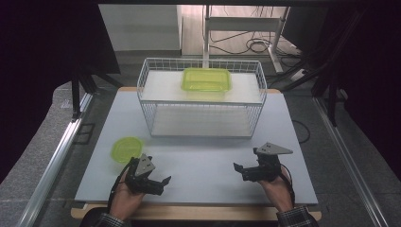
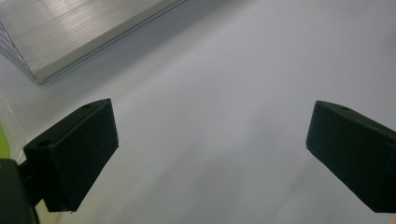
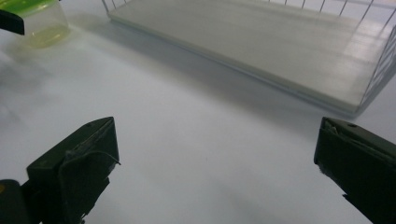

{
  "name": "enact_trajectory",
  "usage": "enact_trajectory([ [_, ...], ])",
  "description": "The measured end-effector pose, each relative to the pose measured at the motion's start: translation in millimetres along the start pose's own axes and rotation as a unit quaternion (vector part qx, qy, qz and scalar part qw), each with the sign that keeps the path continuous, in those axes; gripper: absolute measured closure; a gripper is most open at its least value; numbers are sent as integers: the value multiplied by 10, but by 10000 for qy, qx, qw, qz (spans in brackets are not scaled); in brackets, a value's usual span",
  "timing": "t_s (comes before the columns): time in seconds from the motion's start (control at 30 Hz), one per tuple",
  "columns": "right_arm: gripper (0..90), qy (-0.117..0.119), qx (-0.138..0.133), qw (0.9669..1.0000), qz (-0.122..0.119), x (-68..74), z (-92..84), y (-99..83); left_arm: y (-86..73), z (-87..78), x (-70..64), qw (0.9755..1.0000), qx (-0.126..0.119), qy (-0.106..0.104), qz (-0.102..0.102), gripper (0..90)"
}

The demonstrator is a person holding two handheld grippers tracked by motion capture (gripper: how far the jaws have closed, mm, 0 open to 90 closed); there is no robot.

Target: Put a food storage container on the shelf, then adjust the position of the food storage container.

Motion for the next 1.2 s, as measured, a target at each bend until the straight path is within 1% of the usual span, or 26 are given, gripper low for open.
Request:
enact_trajectory([
  [0.03,2,20,76,10000,25,-2,27,-60,0,3,-4,10000,4,9,18,22],
  [0.23,3,21,307,9995,54,-13,99,-166,-2,1,3,10000,12,34,11,22],
  [0.3,4,0,313,9995,30,-17,109,-170,1,1,7,9999,58,-45,-107,24],
  [0.33,4,0,313,9995,30,-17,109,-170,1,1,7,9999,58,-45,-107,26],
  [0.37,4,-4,312,9995,27,-17,111,-170,2,2,10,9996,76,-140,-221,26],
  [0.4,5,-3,304,9995,14,-19,116,-171,3,-1,23,9991,151,-234,-329,29],
  [0.43,5,1,306,9995,10,-21,119,-172,3,-1,23,9991,151,-234,-329,27],
  [0.47,5,1,306,9995,10,-21,119,-172,4,-5,26,9988,173,-280,-358,27],
  [0.5,6,21,303,9995,16,-22,129,-174,14,-20,28,9985,168,-335,-397,20],
  [0.57,7,37,300,9995,21,-22,133,-175,25,-34,33,9983,141,-353,-437,27],
  [0.6,8,90,301,9995,30,-21,148,-180,38,-56,49,9981,62,-398,-471,28],
  [0.63,9,106,313,9995,17,-20,155,-182,57,-95,78,9971,-13,-533,-536,34],
  [0.7,10,112,317,9994,-1,-18,162,-184,65,-115,98,9972,-33,-511,-550,46],
  [0.73,11,123,331,9994,-45,-12,171,-185,80,-161,145,9972,-77,-445,-590,109],
  [0.77,11,123,331,9994,-45,-12,171,-185,80,-161,145,9972,-77,-445,-590,137],
  [0.8,12,125,332,9993,-65,-8,172,-185,88,-186,173,9972,-102,-403,-616,137],
  [0.83,14,130,339,9993,-84,-4,174,-185,101,-233,219,9967,-177,-371,-697,239],
  [0.87,15,127,344,9993,-86,-3,174,-185,101,-233,219,9967,-177,-371,-697,303],
  [0.9,16,112,345,9993,-98,-5,176,-186,115,-291,279,9963,-244,-348,-751,380],
  [0.97,17,104,342,9993,-98,-9,180,-188,126,-342,348,9961,-308,-318,-770,496],
  [1.07,20,104,367,9992,-89,-9,188,-192,124,-392,490,9965,-283,-157,-767,664],
  [1.1,21,100,379,9992,-91,-7,192,-193,115,-405,546,9966,-247,-73,-786,715],
  [1.17,25,93,395,9991,-122,1,199,-193,86,-424,668,9966,-176,14,-808,832],
  [1.2,28,92,403,9990,-157,3,203,-193,69,-434,729,9963,-146,80,-840,874],
])
Point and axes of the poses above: each handheld gripper's, and its own axes: z roughly forward along the jaws, y roughly out of its top, x roughly to its left, the point moved 3 cm from there along z, roughly forward along the jaws, and after that the axes turned 14 degrees about x, right-handed, at the moved point
